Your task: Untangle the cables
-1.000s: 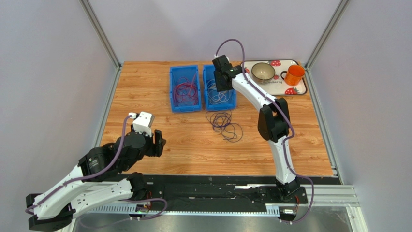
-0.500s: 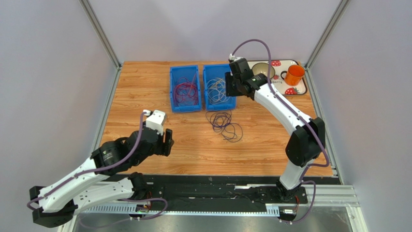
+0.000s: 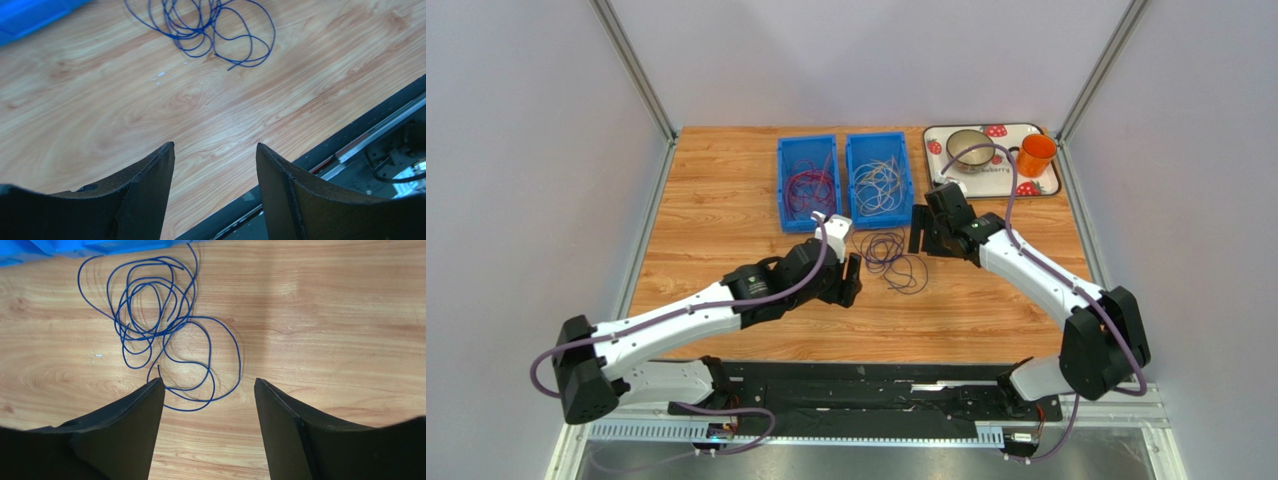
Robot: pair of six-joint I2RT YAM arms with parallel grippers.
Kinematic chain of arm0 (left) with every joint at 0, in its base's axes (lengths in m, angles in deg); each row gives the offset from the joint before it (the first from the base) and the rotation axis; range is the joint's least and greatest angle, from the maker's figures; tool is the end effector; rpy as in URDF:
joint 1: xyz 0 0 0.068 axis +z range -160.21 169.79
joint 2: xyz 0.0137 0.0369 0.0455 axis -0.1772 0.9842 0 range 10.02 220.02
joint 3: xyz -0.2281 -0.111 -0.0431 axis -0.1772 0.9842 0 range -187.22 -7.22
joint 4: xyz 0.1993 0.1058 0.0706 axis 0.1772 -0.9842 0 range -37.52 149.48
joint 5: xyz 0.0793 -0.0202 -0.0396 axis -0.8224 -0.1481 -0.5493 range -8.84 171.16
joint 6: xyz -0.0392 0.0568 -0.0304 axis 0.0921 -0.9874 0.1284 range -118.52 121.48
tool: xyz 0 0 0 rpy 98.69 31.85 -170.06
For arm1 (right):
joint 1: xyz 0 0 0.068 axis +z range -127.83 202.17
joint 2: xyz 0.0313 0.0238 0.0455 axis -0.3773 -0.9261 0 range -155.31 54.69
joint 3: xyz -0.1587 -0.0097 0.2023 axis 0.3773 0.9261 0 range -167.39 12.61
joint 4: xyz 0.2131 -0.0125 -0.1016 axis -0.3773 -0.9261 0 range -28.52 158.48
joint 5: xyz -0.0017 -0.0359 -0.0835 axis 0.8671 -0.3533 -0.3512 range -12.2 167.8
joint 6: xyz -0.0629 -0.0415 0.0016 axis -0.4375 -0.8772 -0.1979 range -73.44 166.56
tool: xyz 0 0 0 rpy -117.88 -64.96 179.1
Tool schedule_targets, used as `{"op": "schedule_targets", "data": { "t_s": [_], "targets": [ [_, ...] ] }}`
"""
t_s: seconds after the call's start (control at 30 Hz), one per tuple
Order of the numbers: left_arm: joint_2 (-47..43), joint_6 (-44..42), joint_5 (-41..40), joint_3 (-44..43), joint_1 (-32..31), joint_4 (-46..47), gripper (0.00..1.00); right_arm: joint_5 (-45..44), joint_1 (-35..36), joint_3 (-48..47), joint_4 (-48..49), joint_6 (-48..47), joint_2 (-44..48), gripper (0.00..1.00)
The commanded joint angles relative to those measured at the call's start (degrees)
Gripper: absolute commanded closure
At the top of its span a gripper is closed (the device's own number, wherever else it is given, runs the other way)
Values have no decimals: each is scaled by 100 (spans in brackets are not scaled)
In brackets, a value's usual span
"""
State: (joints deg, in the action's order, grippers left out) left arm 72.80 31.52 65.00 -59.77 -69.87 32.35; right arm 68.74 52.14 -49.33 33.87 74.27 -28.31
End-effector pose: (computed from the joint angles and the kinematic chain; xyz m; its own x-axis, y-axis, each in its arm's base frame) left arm 0.1361 -0.1976 0.2723 -0.6243 0.1150 -0.7726 0.4674 0.8475 -0.2515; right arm 0.2580 0.1372 0.2243 -0.8269 0.0530 -0.5598 -0.0362 0.9885 0.1471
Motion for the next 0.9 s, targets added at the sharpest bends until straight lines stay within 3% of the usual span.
{"op": "schedule_targets", "data": {
  "t_s": [0.0,0.13,0.37,0.87],
  "targets": [
    [593,695,306,-158,-20,1244,30,-429,-9,409,508,429,679,22],
    [1086,1467,368,8,15,1930,30,-553,-71,699,508,481,1084,22],
    [1552,2576,1053,816,701,3756,35,-579,-115,1086,552,526,1751,22],
    [3283,3034,1432,431,807,4533,39,-518,-124,1386,561,447,2051,24]
  ]
}}
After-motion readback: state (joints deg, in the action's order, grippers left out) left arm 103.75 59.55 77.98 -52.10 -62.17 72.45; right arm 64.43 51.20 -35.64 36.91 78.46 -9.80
